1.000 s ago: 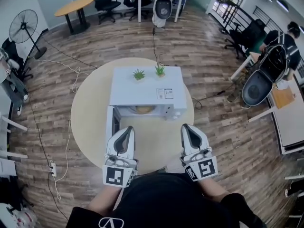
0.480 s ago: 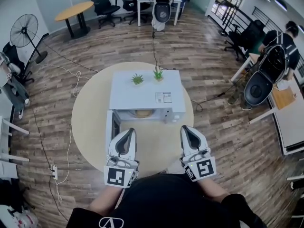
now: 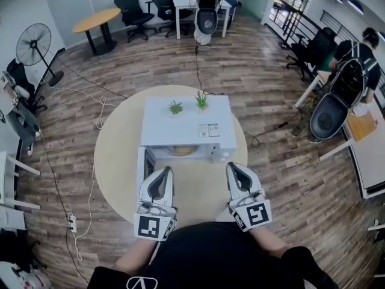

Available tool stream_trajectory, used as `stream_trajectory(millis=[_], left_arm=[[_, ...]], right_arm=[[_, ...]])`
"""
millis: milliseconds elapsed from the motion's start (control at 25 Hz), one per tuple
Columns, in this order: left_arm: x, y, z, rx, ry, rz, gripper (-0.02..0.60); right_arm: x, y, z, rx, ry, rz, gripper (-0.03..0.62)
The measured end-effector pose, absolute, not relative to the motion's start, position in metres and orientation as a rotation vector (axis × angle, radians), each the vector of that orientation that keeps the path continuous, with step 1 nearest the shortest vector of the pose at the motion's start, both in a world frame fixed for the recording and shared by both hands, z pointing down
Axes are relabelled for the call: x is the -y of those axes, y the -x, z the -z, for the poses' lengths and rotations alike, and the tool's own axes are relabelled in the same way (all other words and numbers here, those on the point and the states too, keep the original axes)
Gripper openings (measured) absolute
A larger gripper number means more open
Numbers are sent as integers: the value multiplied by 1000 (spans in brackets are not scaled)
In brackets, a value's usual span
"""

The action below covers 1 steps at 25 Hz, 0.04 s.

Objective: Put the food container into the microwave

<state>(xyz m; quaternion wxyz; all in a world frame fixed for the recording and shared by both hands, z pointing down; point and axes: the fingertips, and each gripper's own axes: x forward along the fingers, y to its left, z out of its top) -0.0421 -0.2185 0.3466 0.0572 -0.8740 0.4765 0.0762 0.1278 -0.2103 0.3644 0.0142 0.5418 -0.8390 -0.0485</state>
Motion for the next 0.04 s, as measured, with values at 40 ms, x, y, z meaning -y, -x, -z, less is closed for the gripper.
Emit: stream_trajectory(millis=[40], left_arm=[[218, 41, -347, -1440, 2652, -231, 0]], right_arm=[[211, -129, -365, 2610, -1688, 147, 6]])
